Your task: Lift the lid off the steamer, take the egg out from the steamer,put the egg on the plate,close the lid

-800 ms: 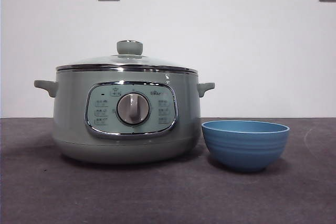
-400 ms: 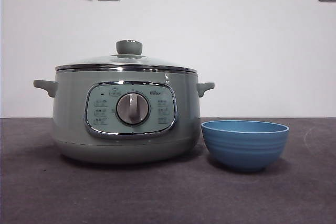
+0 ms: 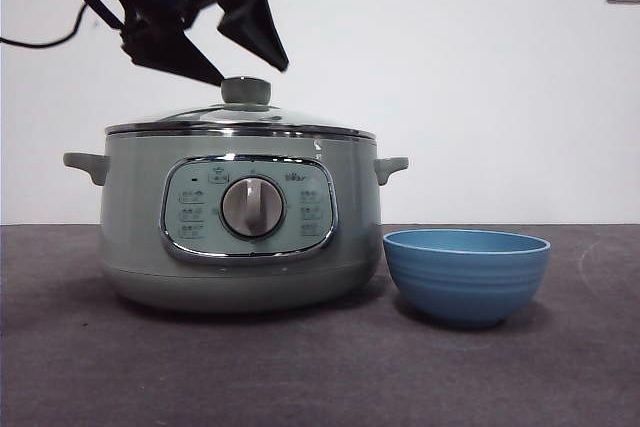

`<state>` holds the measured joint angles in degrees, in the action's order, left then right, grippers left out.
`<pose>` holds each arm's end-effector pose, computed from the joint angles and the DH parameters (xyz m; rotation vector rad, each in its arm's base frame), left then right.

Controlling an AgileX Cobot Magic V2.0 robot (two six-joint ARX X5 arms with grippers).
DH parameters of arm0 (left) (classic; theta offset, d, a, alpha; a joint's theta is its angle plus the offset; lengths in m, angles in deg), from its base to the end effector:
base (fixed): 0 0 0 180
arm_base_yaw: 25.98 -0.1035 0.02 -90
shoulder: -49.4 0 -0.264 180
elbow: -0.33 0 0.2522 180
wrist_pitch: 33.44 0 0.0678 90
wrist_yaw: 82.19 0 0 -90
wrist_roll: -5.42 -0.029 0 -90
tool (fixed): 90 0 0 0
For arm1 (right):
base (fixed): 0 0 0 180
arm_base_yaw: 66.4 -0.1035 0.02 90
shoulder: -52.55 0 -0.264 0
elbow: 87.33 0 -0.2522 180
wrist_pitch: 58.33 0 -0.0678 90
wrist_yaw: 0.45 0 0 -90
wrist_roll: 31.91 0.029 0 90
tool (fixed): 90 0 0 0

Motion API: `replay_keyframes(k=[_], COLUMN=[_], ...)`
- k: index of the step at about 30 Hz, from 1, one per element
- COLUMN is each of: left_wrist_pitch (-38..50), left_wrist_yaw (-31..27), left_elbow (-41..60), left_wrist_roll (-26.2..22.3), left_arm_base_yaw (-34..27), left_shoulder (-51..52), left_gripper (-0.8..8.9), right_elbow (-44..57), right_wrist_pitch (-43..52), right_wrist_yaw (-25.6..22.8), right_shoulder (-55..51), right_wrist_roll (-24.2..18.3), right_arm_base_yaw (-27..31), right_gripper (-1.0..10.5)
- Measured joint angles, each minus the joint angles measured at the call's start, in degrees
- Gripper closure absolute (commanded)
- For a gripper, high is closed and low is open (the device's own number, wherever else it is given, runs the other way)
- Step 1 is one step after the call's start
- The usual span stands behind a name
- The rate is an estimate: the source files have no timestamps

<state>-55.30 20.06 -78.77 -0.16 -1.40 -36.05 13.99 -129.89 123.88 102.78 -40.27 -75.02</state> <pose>0.3016 -0.1447 0.2933 0.1459 0.4670 -0.6536 0.1358 0.0371 0.3639 0.0386 0.6954 0.7651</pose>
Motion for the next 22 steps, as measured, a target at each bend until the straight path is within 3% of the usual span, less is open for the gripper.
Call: replay_keyframes(k=[3,5,11,16,20,22], left_wrist_pitch=[-0.17,-0.81,-3.06,-3.91,-4.00,-4.02], left_wrist_yaw=[-1.46,-1.90,-2.27,-1.64,-1.36,-1.33], left_elbow=[0.00,0.00,0.00,0.00,0.00,0.00], left_wrist_roll=[0.00,0.00,0.00,0.00,-0.26,-0.33], left_arm_base_yaw=[0.48,0.52,0.72,0.74,0.87,0.87], left_shoulder=[-0.57,-0.57,-0.59,-0.68,-0.68,-0.68], left_gripper=[2.91,3.82,3.92,6.47,6.70,7.89], right_elbow=[0.00,0.00,0.00,0.00,0.00,0.00], right_wrist_pitch=[0.02,0.02,0.02,0.02,0.02,0.02], right_wrist_yaw=[0.00,0.00,0.00,-0.02,0.00,0.00], right_shoulder=[0.00,0.00,0.00,0.00,0.00,0.00], right_wrist_roll=[0.00,0.00,0.00,0.00,0.00,0.00], right_arm_base_yaw=[0.00,0.00,0.00,0.00,0.00,0.00], right_gripper=[3.8,3.8,3.8,3.8,3.8,3.8])
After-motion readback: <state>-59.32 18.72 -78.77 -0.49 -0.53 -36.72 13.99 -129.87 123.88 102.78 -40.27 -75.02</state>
